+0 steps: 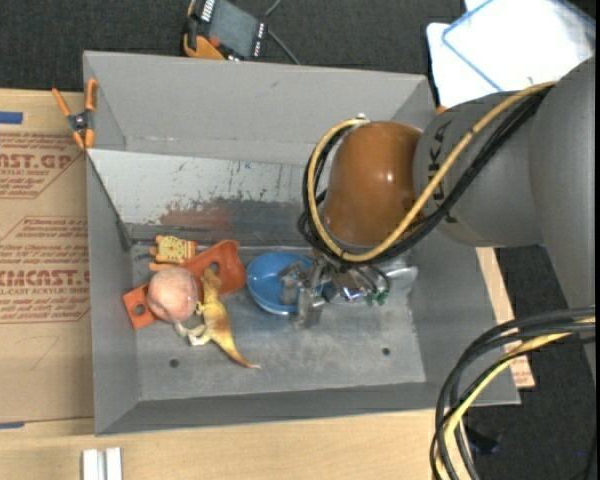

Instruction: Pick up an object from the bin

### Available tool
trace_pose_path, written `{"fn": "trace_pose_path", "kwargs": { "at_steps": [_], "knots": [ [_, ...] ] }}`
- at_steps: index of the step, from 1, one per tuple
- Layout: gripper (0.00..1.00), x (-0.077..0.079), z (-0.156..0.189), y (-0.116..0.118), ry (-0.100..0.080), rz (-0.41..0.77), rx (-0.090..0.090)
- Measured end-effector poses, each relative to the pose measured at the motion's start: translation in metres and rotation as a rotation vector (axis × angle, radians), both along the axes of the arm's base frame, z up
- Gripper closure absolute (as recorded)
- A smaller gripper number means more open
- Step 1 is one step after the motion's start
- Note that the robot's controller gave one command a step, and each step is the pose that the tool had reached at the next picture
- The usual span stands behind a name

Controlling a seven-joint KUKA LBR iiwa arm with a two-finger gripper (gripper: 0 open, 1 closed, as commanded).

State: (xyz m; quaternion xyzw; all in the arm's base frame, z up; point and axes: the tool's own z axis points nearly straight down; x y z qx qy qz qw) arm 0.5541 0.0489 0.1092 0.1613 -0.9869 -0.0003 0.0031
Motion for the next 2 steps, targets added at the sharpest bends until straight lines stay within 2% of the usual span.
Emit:
{"fn": "trace_pose_path", "kwargs": {
  "at_steps": [1,2],
  "knots": [
    [1.00,-0.007,0.029,0.007,-0.013,-0.028,0.002],
    [1.00,0.016,0.074,-0.004,-0.016,-0.006,0.001]
  ]
}}
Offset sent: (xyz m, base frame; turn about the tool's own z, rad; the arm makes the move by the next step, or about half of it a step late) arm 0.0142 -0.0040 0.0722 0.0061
